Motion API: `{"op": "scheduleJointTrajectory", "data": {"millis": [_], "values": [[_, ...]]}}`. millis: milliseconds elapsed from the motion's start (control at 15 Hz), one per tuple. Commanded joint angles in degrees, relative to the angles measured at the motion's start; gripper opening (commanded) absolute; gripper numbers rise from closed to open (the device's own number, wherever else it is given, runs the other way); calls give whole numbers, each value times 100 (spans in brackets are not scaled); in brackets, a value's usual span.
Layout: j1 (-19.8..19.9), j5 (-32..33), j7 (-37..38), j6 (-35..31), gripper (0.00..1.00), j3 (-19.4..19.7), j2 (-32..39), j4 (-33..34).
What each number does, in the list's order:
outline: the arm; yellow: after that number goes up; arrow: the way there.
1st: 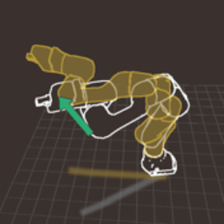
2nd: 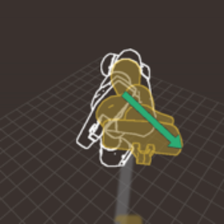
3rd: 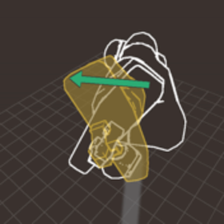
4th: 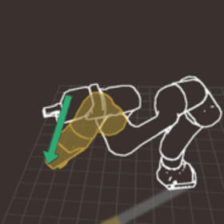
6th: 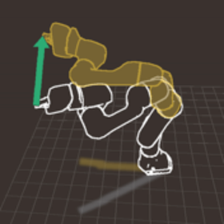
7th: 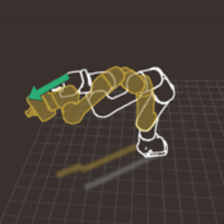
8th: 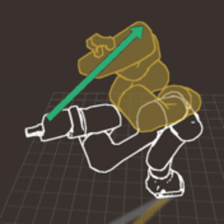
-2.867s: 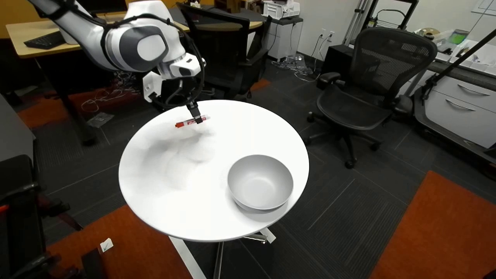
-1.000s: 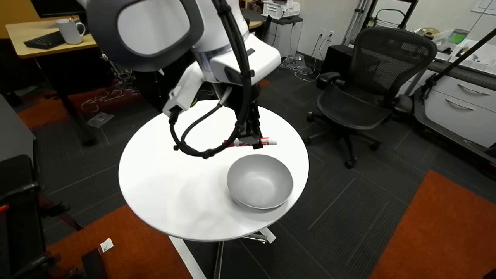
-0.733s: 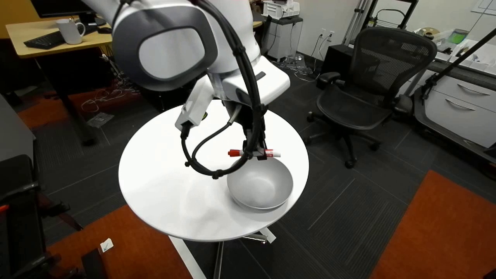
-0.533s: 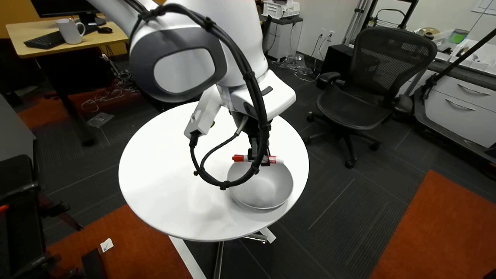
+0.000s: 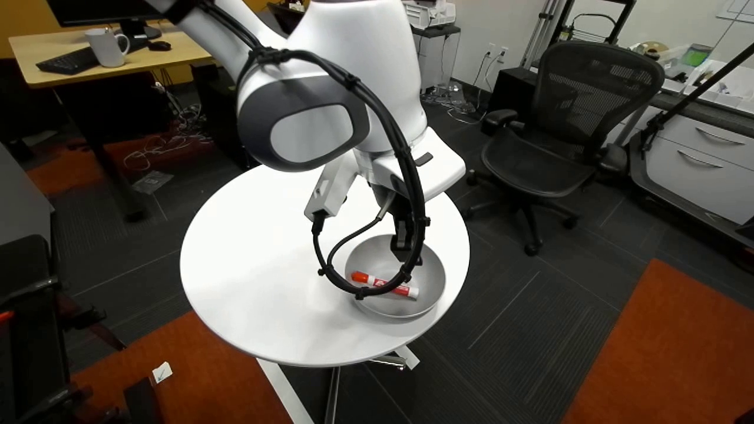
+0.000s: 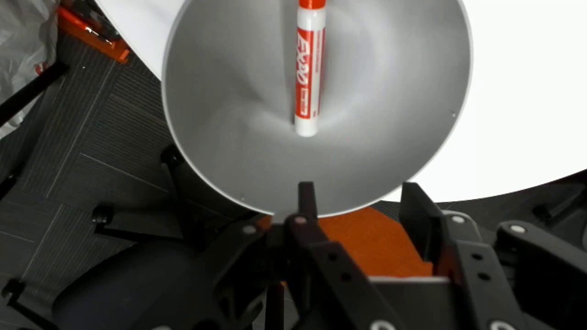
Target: Pick up the marker and put it on the bowl
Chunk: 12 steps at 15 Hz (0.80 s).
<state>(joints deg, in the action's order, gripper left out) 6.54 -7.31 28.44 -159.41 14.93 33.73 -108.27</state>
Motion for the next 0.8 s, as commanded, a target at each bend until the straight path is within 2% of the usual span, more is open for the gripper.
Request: {"op": "scheduleJointTrajectory", "data": {"millis": [0,133,267,333,400,733], "values": [[56,-206,-101,-107,83,-58,128,161],[58,-247,-103,-122,99,-68,133,152],[60,-296,-88,-141,100,-80,124,115],[-32,-179,-53,9,95,36,100,91],[-31,-190,-52,9,100,34,102,91],[-31,-199,-51,8,100,32,112,91]]}}
